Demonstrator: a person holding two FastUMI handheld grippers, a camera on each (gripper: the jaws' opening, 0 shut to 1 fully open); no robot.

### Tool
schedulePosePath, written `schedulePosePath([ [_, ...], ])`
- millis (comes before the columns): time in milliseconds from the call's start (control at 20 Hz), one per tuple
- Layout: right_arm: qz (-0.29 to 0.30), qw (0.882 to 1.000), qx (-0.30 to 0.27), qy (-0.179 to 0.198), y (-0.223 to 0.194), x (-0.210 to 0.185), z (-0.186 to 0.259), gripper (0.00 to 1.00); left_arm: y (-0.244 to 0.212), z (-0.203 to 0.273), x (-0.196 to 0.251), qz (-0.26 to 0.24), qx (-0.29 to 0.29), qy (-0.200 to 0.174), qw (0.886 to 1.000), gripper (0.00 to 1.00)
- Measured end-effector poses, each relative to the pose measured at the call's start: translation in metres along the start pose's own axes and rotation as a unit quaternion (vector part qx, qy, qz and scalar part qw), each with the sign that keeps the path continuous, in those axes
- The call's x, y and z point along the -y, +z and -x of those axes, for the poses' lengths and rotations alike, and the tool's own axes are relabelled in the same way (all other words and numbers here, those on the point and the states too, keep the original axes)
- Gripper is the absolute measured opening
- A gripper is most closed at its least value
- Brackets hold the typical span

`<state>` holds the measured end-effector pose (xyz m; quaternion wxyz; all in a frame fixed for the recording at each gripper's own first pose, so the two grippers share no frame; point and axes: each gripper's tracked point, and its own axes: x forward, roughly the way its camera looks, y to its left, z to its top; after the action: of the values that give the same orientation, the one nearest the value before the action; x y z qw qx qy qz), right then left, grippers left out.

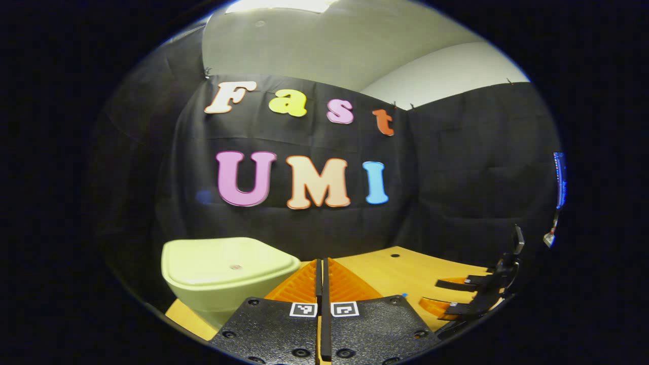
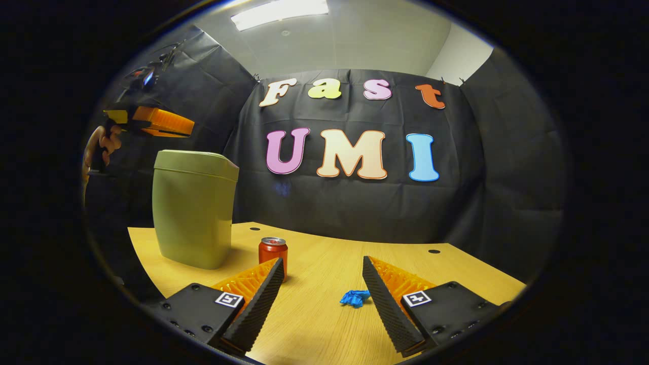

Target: Press the lid of the desktop garbage bin to open it, pick up the crumpled paper on the desktop and throw it into the bin, then pick up the pop can on the desktop and drop it into the bin, and finally close the garbage bin lid.

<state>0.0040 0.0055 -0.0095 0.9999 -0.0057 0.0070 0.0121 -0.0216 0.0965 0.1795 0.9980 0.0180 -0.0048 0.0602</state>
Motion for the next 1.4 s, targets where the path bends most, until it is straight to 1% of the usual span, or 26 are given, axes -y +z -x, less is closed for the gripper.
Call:
schedulePosePath([
  [50,0.000,1.000,0.001,-0.001,0.001,0.001,0.000,0.98,0.001,-0.003,-0.022,-0.003,-0.005,0.027,1.000,0.00],
  [150,0.004,1.000,0.001,-0.004,0.000,0.003,0.001,0.98,-0.002,-0.006,-0.057,-0.018,-0.016,0.067,0.997,0.00],
  [250,0.006,1.000,-0.001,-0.007,0.000,0.006,0.002,0.98,-0.010,-0.009,-0.076,-0.027,-0.030,0.091,0.995,0.00],
  [450,0.009,1.000,-0.007,-0.011,-0.004,0.010,0.000,0.98,-0.028,-0.011,-0.084,-0.018,-0.062,0.096,0.993,0.00],
  [650,0.006,1.000,-0.016,-0.014,-0.010,0.013,0.000,0.98,-0.035,-0.011,-0.085,-0.006,-0.073,0.105,0.992,0.00],
  [850,0.004,1.000,-0.015,-0.016,-0.008,0.016,0.000,0.98,-0.035,-0.011,-0.085,-0.029,-0.063,0.105,0.992,0.00],
  [1050,0.006,1.000,-0.018,-0.019,-0.011,0.018,-0.001,0.98,-0.031,-0.011,-0.086,-0.020,-0.051,0.099,0.994,0.00],
  [1100,0.005,1.000,-0.017,-0.018,-0.010,0.017,-0.002,0.98,-0.027,-0.011,-0.085,-0.027,-0.043,0.099,0.994,0.00],
  [1200,0.006,1.000,-0.015,-0.018,-0.009,0.017,0.001,0.98,-0.027,-0.015,-0.090,-0.046,-0.049,0.106,0.992,0.00],
  [1250,0.007,1.000,-0.014,-0.018,-0.008,0.016,0.000,0.98,-0.025,-0.015,-0.091,-0.046,-0.048,0.107,0.992,0.00],
  [1400,0.014,1.000,-0.015,-0.020,-0.009,0.018,-0.001,0.98,0.002,-0.015,-0.095,-0.047,-0.020,0.115,0.992,0.00],
])
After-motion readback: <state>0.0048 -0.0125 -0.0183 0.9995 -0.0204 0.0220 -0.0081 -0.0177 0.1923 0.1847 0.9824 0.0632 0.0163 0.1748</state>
